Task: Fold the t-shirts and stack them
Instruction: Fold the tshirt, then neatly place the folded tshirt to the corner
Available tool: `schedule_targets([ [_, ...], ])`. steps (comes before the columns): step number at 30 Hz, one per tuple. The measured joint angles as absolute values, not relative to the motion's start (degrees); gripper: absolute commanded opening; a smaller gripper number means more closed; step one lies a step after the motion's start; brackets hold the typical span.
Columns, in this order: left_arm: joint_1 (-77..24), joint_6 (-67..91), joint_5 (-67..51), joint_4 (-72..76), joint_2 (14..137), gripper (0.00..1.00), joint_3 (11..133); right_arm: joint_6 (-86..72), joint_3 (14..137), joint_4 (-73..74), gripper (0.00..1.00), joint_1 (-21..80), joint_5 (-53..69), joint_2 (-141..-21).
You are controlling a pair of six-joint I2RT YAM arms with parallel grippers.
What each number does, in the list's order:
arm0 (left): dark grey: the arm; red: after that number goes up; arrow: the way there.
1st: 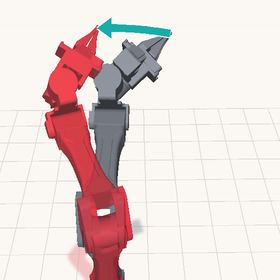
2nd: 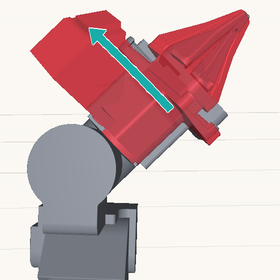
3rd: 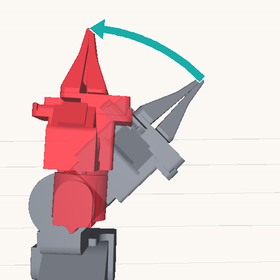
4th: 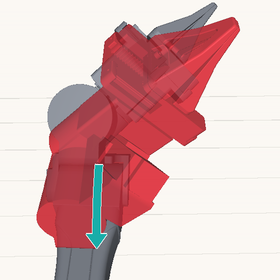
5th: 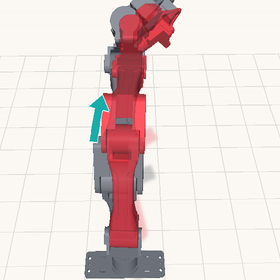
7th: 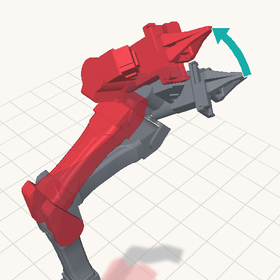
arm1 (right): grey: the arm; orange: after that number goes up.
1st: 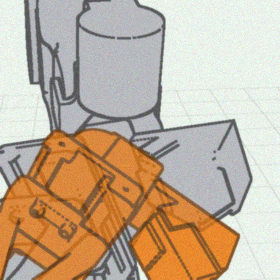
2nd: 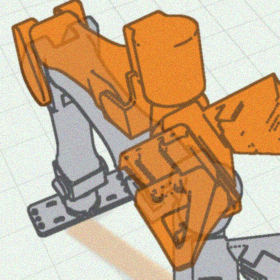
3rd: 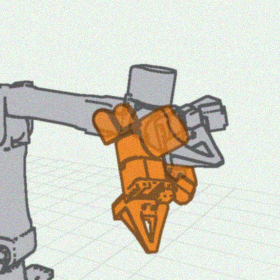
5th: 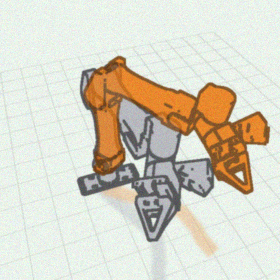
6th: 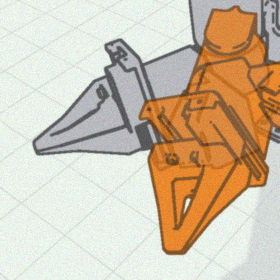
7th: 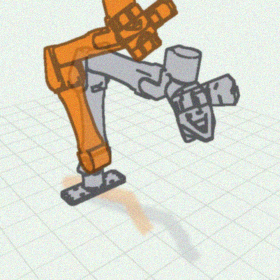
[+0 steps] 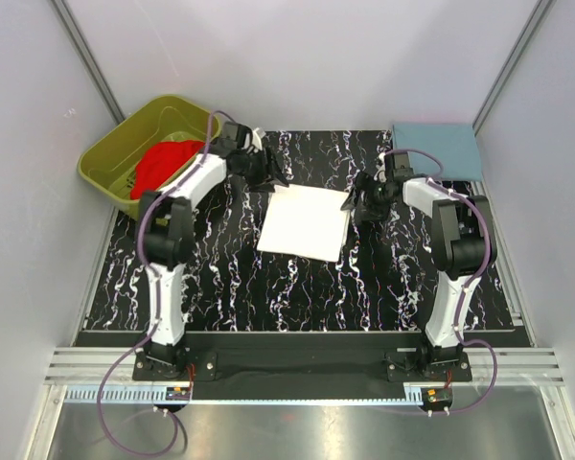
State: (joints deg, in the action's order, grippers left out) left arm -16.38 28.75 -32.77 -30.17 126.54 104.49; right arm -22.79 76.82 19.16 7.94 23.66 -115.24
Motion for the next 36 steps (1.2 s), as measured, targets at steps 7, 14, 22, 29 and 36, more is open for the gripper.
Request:
schedule_targets([
  [7,-18.24,27.22,-27.62,-32.82,99.63,0.62,89.97,-22.5,78.46,20.05,0.92,6.94,23.16,-115.24],
  [14,-19.92,27.31,-25.23,-29.41,83.77,0.62,68.58,-22.48,80.71,21.58,0.99,6.7,21.78,-115.26],
  [22,-20.21,30.22,-27.16,-25.74,87.85,0.61,57.58,-19.9,85.08,24.03,1.0,6.24,21.93,-118.21],
  [29,-20.47,32.05,-27.49,-20.43,93.36,0.61,57.6,-17.74,88.33,24.23,1.0,5.74,25.36,-122.19],
  [36,-20.45,32.88,-23.0,-22.61,102.35,0.6,60.95,-17.69,90.74,21.69,1.0,6.0,26.41,-124.46],
])
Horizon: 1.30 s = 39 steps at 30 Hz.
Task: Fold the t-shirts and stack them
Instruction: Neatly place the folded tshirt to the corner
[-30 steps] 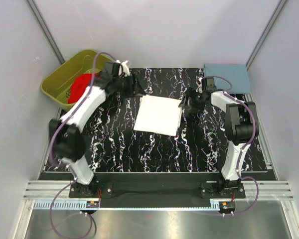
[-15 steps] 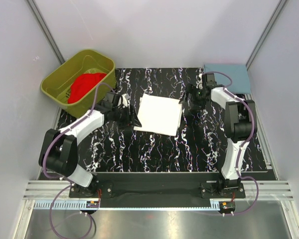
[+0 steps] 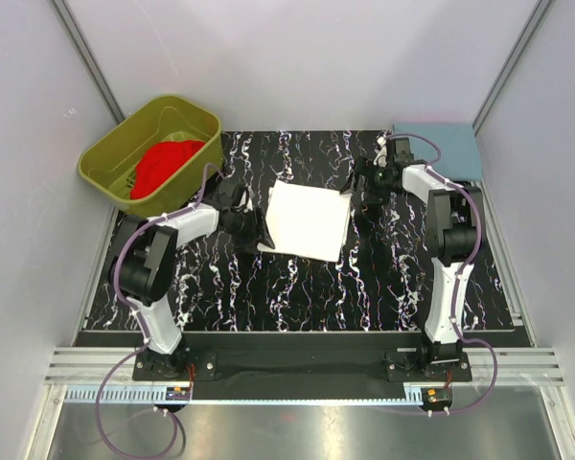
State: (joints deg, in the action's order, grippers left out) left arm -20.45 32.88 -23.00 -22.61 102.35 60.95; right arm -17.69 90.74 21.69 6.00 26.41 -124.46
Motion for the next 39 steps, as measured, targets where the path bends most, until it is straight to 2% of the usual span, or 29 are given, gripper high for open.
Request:
schedule_targets([
  [8,-19.57,32.88,-19.44,-25.69,107.22,0.6,67.16,-21.06,91.88,18.5,1.0,7.22,23.97,-125.69],
  [15,-18.83,32.91,-19.35,-26.02,107.74,0.6,67.77,-21.45,92.49,17.06,1.0,9.26,20.78,-126.21],
  [28,-18.74,33.08,-19.14,-28.73,109.4,0.6,70.39,-26.0,91.44,17.17,1.0,9.32,30.85,-126.67],
  [39,-18.74,32.84,-16.62,-32.95,112.64,0.6,75.88,-35.94,82.91,4.95,1.0,9.21,39.94,-125.23],
])
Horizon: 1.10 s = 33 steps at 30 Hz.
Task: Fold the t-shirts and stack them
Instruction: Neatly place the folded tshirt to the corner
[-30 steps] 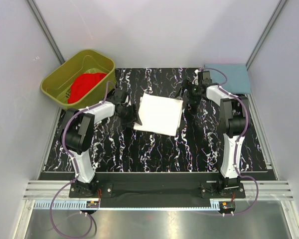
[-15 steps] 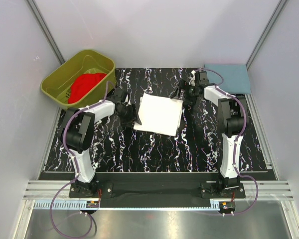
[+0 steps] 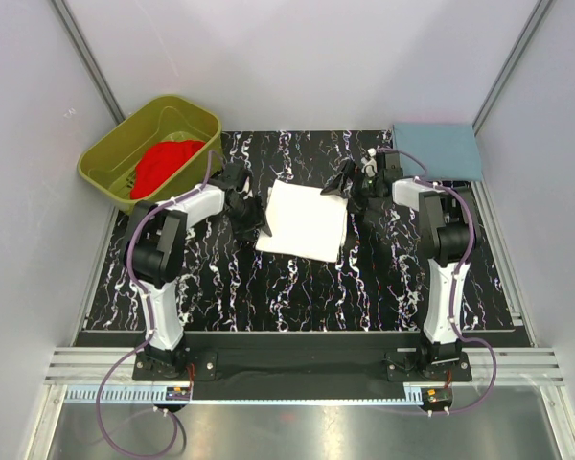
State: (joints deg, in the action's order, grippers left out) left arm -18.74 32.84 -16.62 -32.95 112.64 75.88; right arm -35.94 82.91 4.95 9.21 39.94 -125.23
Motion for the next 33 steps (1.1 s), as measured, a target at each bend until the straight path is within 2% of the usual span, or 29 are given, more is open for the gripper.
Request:
schedule_targets([
  [3,-18.74,32.8,-16.47,-33.36,112.86,0.61,76.2,-37.95,80.62,2.11,0.96,9.21,40.97,-124.6],
  [7,-18.74,32.56,-15.99,-34.44,113.36,0.61,77.19,-37.98,80.47,2.33,0.82,9.21,40.29,-124.6],
  [10,-18.74,32.53,-15.55,-34.59,113.38,0.61,77.3,-36.8,80.44,3.22,0.78,9.23,39.46,-124.6],
  [13,-18.74,32.58,-15.22,-34.63,113.38,0.61,77.3,-34.92,80.47,4.16,0.56,9.28,38.3,-124.6],
  [14,-18.74,32.58,-15.18,-34.63,113.38,0.6,77.3,-34.15,80.44,4.62,0.36,9.28,37.67,-124.66],
  [19,-18.74,32.62,-15.14,-34.63,113.38,0.6,77.3,-30.61,79.79,5.54,0.02,9.28,35.18,-124.81],
  [25,-19.18,31.79,-12.53,-37.93,111.35,0.62,77.23,-26.33,78.56,4.34,0.0,9.28,34.63,-123.61],
  [33,-23.18,28.1,-5.5,-44.75,92.97,0.62,79.26,-21.15,77.71,10.72,0.0,13.67,22.17,-112.99],
])
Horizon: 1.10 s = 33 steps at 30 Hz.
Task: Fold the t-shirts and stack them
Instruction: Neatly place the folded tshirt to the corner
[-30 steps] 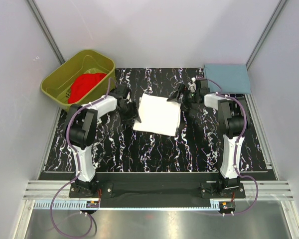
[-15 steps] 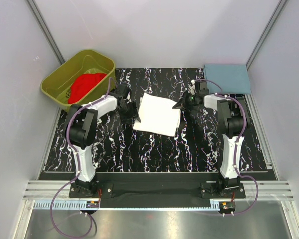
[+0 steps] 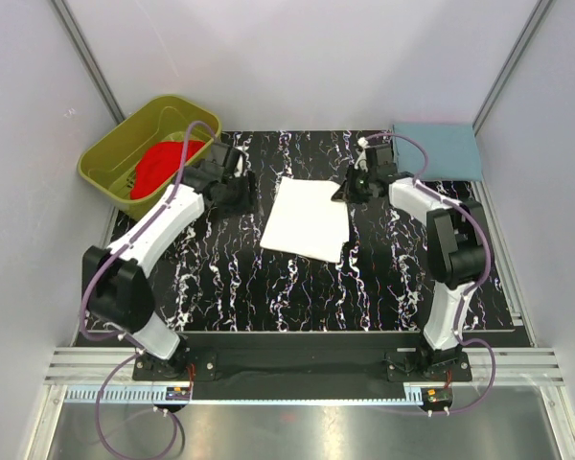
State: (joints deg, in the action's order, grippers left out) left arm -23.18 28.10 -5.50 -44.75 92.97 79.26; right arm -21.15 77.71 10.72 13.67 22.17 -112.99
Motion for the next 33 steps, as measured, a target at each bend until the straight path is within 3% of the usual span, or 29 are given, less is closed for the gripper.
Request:
schedule_targets([
  [9,-22.76,26.79,-3.33,-46.28,91.57,0.62,80.62,-19.79,76.03,14.0,0.0,21.67,5.85,-107.66],
  [18,-22.76,26.39,-3.01,-47.13,92.03,0.62,80.62,-10.33,76.73,16.75,0.0,21.56,1.28,-107.66],
  [33,-22.76,23.18,-11.77,-40.56,88.62,0.62,73.82,9.43,89.86,20.73,0.0,8.19,3.57,-108.18],
])
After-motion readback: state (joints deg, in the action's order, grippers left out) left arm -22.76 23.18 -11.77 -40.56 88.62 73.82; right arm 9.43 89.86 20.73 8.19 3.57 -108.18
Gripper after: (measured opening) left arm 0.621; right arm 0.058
